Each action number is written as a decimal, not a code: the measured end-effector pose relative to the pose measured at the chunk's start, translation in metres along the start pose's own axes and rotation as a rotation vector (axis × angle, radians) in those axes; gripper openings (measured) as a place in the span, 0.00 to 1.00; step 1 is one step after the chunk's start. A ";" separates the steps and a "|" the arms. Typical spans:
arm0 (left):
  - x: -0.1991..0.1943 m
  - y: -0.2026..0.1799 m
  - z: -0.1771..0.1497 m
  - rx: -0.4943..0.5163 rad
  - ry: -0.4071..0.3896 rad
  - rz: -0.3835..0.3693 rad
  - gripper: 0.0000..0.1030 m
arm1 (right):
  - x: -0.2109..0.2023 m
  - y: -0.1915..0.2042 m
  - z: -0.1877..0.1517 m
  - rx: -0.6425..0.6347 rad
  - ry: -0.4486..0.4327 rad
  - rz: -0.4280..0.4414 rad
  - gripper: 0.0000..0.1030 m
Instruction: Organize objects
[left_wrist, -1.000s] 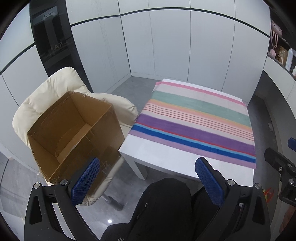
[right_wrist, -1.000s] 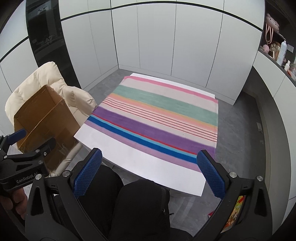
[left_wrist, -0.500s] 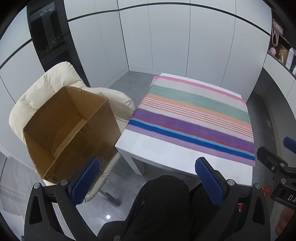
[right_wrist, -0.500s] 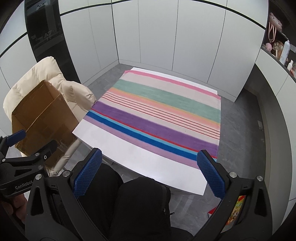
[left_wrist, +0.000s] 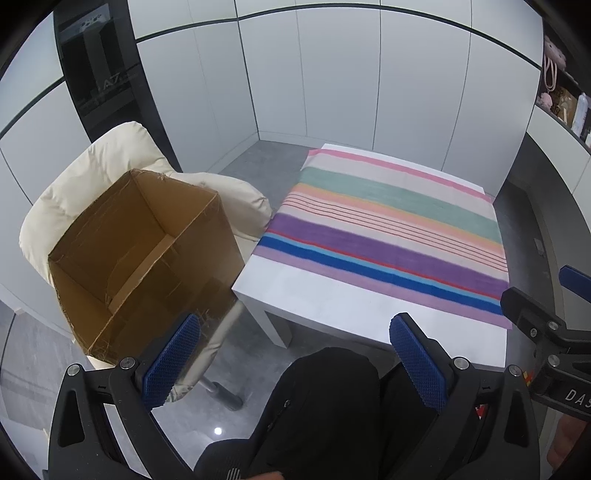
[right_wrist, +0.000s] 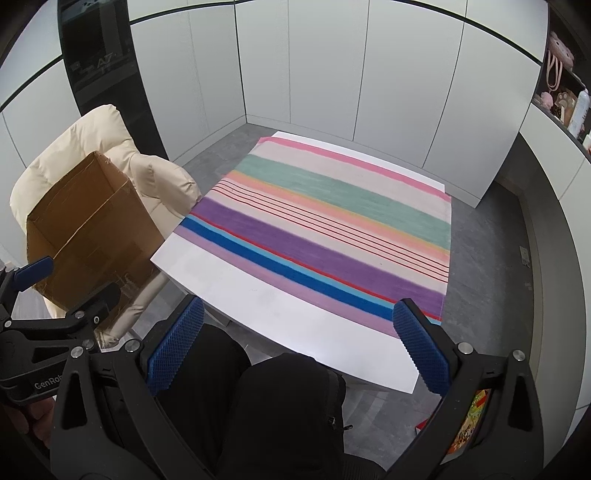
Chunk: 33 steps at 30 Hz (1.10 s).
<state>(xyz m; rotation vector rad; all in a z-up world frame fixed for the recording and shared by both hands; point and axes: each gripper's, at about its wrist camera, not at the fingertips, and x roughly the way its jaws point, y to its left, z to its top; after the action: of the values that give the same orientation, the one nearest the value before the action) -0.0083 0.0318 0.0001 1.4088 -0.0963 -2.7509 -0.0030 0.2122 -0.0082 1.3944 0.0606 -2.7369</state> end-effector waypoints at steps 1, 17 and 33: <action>0.000 0.001 0.000 0.000 -0.001 0.000 1.00 | 0.000 0.000 0.000 -0.002 -0.001 0.001 1.00; -0.001 0.001 -0.001 -0.011 0.002 -0.015 1.00 | 0.002 0.003 0.002 -0.004 0.002 0.004 1.00; 0.002 0.005 -0.001 -0.025 0.013 -0.032 1.00 | 0.004 0.006 0.001 -0.003 0.008 0.009 1.00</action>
<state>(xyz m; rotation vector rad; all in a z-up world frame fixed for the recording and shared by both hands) -0.0083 0.0271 -0.0017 1.4343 -0.0391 -2.7582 -0.0060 0.2056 -0.0111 1.4011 0.0586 -2.7226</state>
